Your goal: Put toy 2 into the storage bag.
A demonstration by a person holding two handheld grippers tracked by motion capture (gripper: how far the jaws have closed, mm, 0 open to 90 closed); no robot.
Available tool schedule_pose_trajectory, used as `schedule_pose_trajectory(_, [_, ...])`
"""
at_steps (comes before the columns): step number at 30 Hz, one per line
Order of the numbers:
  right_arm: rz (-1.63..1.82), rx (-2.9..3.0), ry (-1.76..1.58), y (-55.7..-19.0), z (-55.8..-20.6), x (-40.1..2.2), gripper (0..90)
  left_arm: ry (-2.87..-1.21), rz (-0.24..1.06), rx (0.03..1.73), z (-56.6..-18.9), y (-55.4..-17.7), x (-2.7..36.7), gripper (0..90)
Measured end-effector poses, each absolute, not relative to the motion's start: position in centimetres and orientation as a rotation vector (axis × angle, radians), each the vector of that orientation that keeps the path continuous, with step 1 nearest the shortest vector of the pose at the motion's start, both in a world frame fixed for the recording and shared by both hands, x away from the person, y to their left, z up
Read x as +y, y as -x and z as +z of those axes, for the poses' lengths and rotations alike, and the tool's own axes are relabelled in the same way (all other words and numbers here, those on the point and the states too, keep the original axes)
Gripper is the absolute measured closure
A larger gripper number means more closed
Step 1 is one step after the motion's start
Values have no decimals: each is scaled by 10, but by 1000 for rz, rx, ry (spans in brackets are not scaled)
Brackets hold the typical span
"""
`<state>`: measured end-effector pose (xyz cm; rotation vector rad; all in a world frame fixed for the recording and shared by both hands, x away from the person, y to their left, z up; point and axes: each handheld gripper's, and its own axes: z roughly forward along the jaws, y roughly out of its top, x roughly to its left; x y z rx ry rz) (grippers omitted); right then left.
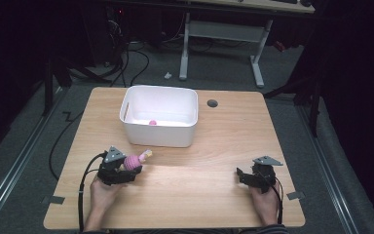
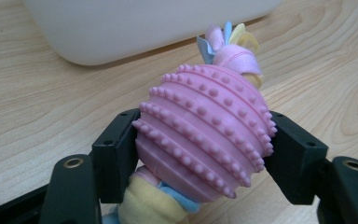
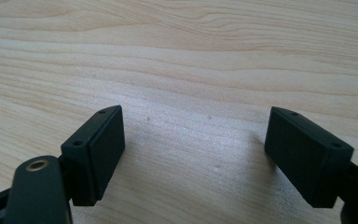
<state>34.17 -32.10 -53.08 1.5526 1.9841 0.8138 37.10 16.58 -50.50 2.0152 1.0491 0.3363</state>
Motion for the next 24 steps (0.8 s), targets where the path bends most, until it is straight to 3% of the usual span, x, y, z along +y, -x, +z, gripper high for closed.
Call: schedule_pose_trajectory(24, [814, 1985, -1552, -342, -531, -321, 201, -2005, 252, 1010, -478, -366, 165, 332])
